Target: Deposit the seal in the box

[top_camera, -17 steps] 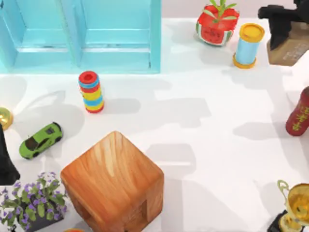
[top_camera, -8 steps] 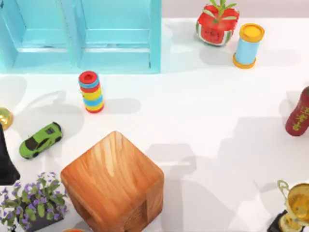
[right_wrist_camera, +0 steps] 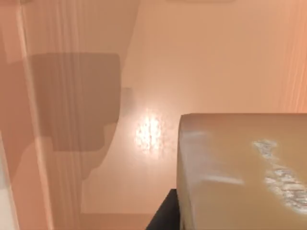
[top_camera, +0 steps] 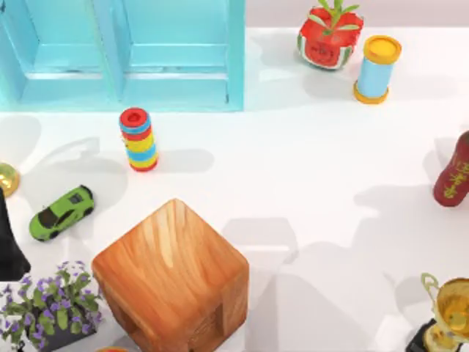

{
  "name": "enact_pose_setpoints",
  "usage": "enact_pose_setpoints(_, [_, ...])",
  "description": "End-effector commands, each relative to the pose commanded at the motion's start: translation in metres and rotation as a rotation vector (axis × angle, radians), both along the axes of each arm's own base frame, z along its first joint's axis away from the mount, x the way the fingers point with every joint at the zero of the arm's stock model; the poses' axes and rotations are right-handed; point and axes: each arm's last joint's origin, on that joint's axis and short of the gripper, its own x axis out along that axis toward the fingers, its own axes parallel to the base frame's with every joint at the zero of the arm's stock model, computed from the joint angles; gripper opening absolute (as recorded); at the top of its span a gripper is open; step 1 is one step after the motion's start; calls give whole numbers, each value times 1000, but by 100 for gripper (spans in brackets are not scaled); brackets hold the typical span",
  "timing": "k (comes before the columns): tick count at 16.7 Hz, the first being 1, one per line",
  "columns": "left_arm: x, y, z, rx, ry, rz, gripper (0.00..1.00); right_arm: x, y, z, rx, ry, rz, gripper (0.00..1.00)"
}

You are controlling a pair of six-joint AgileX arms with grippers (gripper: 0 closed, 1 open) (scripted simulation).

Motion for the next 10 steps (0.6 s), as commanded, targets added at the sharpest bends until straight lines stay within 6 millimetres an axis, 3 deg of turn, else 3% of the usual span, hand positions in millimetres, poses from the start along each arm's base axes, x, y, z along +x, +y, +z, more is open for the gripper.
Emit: enact_pose_setpoints(10, [0, 0, 0, 0, 0, 0, 100, -1, 0, -57, -2, -3, 0, 0])
